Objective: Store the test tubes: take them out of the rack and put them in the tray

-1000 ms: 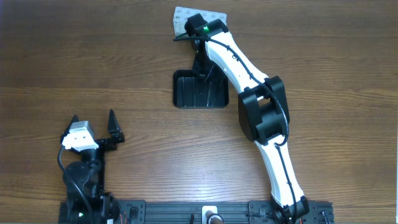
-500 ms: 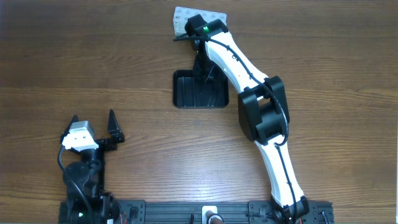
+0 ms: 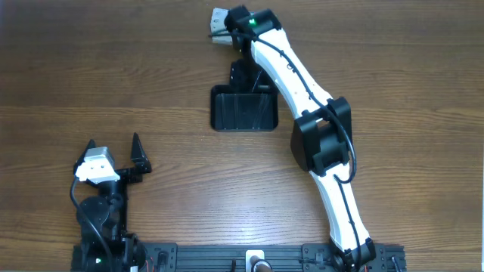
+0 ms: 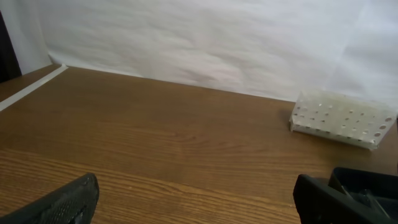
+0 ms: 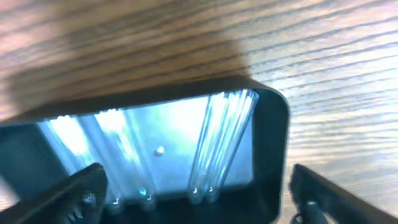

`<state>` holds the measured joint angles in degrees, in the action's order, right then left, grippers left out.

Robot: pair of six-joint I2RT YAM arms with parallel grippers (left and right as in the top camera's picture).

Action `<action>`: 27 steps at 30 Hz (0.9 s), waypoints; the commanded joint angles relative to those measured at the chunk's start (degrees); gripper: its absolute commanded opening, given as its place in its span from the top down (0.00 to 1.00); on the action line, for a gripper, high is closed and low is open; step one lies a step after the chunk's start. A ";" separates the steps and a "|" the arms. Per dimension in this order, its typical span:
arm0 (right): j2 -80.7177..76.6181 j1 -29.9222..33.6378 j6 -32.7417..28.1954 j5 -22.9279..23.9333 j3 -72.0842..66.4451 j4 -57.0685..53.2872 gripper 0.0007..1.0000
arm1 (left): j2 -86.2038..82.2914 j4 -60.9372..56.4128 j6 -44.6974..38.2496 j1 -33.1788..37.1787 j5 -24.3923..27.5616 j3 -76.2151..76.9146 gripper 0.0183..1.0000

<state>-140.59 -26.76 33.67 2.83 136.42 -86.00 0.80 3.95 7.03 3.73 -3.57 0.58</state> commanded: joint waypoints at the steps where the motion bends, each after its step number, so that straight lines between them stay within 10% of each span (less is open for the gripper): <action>1: 0.79 -0.24 -1.75 -0.04 8.20 -4.57 0.01 | -0.42 0.00 -1.01 0.31 0.35 -0.24 0.00; 27: 27.93 4.15 -24.55 2.71 15.06 -11.34 0.01 | -0.42 0.00 -1.03 0.31 0.35 -0.26 0.00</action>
<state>-117.34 -23.57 11.79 3.55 154.32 -96.97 0.80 3.95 7.03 3.73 -3.57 0.58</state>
